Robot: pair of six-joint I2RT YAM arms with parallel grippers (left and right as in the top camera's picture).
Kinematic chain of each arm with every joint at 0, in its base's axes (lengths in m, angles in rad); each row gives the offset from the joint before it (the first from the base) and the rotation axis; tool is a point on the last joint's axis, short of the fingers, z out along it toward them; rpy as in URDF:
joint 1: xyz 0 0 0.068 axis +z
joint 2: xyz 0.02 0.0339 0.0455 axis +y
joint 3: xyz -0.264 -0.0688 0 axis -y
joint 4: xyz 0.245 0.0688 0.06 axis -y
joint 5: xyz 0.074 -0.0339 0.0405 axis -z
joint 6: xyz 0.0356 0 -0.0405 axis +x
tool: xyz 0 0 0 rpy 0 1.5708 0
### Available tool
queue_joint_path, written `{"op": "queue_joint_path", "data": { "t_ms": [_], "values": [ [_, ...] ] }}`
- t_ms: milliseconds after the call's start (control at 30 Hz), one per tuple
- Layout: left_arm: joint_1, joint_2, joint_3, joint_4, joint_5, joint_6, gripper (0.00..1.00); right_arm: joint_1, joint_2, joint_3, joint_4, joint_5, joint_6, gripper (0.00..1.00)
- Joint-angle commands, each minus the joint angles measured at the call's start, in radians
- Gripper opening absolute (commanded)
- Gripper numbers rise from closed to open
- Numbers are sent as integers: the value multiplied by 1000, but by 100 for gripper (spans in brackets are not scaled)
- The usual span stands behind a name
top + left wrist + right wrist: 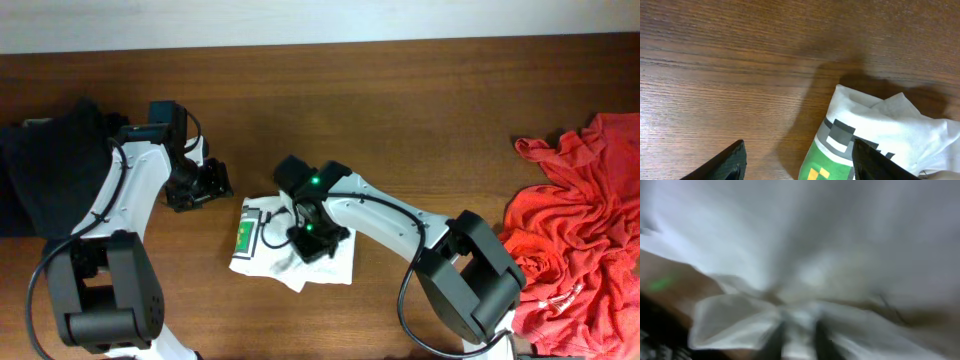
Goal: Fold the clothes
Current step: 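Grasp the folded white shirt bundle with the left gripper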
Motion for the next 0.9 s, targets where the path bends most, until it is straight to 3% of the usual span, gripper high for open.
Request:
{"op": "queue_joint_path", "data": {
  "t_ms": [0, 100, 233, 300, 367, 500, 600, 733, 867],
  "values": [
    [5, -35, -13, -2, -10, 12, 67, -37, 5, 6, -152, 182, 92, 6],
    [5, -35, -13, -6, -10, 12, 68, -91, 5, 6, -219, 229, 105, 15],
    [5, -35, -13, -8, -1, 13, 72, -156, -8, 6, -266, 243, 101, 14],
    [3, -35, -13, 24, 3, 15, 72, -157, -69, 8, -251, 108, 23, 15],
    [-19, -34, -13, 86, 57, 49, 72, -157, -126, 8, -216, -18, 16, 30],
    [-106, 10, -43, 198, 26, 98, 73, -133, -138, 3, -121, -325, -85, 32],
    [-143, 84, -43, 212, -14, 98, 73, -101, -132, -37, -87, -321, -90, 38],
    [-146, 162, -43, 199, -18, 98, 73, -100, -110, -151, -5, -316, -89, 38],
    [-146, 200, -43, 34, -33, 98, 73, -130, -97, -268, 66, -32, -53, 37]
  ]
}}
